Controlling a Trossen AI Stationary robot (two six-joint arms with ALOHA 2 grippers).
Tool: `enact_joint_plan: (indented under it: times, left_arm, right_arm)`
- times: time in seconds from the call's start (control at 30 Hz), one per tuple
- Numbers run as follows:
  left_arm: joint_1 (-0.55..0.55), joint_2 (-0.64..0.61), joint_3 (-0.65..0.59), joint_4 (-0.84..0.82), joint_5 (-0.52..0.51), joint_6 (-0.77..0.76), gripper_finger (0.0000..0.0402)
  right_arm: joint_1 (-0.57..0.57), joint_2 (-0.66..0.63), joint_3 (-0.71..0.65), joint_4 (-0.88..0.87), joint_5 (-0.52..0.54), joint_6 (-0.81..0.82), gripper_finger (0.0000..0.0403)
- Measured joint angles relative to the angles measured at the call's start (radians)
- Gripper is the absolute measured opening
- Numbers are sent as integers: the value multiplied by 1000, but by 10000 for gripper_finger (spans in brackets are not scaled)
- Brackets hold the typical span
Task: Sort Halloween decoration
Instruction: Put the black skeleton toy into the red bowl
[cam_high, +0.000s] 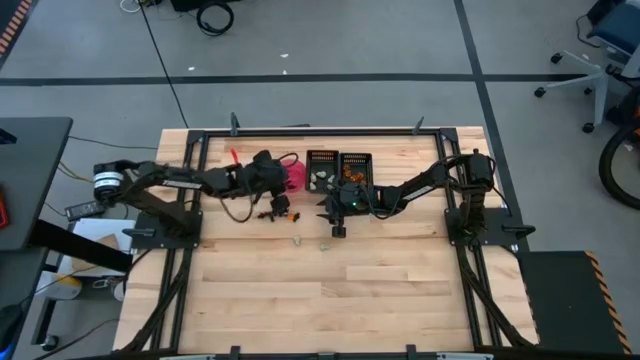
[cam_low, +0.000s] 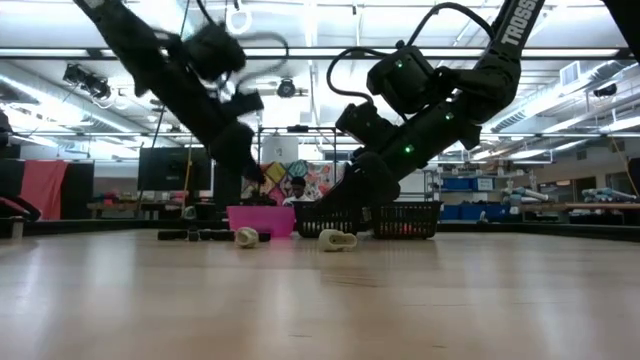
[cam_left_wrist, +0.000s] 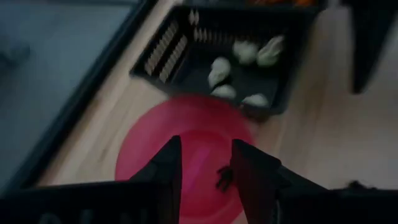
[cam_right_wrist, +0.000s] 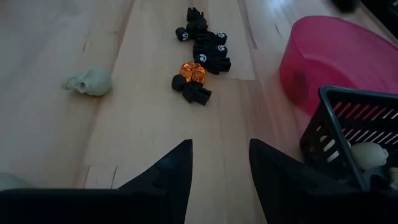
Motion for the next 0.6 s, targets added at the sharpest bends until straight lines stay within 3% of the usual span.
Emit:
enact_joint_plan:
  times: [0.2, 0.6]
  left_arm:
    - [-137, -110, -43, -28, -8, 51, 111]
    - [-312, -110, -58, -320, -7, -118, 111]
  right_arm:
    - [8, 0, 0, -18, 0, 0, 162]
    - [24, 0, 0, -13, 0, -3, 162]
